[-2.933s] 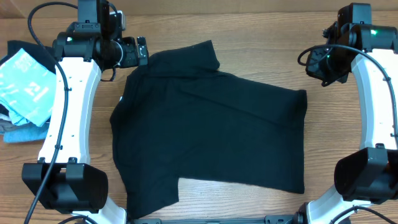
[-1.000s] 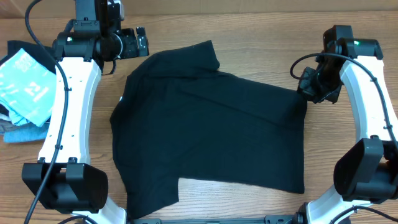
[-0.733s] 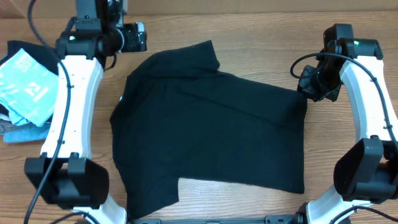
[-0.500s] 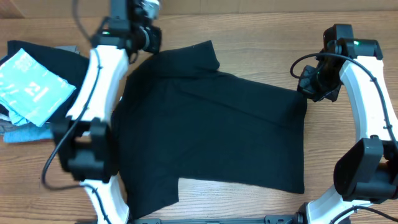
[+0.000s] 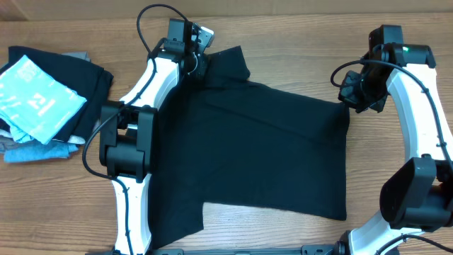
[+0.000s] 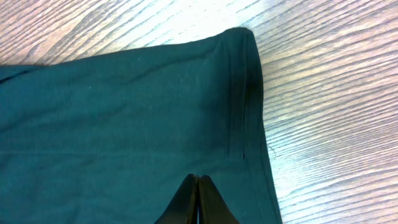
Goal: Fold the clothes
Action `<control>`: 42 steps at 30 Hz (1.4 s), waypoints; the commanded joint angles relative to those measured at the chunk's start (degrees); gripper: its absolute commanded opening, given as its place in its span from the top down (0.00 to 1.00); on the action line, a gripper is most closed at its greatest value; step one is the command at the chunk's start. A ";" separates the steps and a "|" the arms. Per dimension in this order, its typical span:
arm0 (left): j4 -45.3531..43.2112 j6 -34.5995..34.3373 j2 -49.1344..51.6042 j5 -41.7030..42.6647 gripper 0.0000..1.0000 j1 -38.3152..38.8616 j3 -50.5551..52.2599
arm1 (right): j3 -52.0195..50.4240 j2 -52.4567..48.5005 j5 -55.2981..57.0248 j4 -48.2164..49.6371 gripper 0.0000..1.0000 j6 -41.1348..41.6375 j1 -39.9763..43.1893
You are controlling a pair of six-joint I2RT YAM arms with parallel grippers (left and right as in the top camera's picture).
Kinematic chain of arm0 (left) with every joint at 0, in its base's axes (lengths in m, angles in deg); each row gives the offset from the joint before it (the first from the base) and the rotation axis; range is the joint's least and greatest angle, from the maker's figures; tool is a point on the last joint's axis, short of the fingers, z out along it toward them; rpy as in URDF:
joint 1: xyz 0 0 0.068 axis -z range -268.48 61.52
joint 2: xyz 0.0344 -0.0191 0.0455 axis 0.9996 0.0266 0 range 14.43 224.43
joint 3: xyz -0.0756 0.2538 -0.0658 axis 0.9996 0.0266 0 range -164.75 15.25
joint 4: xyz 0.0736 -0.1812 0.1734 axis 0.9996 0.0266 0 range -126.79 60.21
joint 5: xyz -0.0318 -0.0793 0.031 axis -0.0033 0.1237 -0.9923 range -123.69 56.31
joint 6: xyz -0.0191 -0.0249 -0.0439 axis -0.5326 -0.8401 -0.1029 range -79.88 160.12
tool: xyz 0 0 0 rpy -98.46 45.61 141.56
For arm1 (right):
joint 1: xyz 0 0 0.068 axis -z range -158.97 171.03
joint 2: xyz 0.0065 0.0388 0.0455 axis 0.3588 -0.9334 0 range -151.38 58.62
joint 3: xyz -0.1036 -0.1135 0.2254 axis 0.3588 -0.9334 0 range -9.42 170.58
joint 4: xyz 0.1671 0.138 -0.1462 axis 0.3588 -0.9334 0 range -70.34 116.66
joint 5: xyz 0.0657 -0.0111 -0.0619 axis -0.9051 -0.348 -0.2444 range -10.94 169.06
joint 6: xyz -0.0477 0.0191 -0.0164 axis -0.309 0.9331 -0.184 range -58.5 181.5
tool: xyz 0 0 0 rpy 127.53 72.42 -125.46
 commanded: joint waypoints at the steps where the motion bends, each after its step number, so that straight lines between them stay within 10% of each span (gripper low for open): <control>1: -1.31 1.46 2.84 1.92 0.96 -0.22 0.15 | 0.00 -0.15 0.52 0.33 0.96 0.31 -0.17; 34: -9.29 -10.12 9.46 -12.02 0.94 -10.56 -0.04 | 0.00 -0.15 0.59 -0.94 0.95 0.24 -0.15; 42: 3.21 -13.44 8.37 -8.61 0.77 -11.10 -25.24 | 0.00 -0.15 3.50 -0.39 0.95 0.52 -0.15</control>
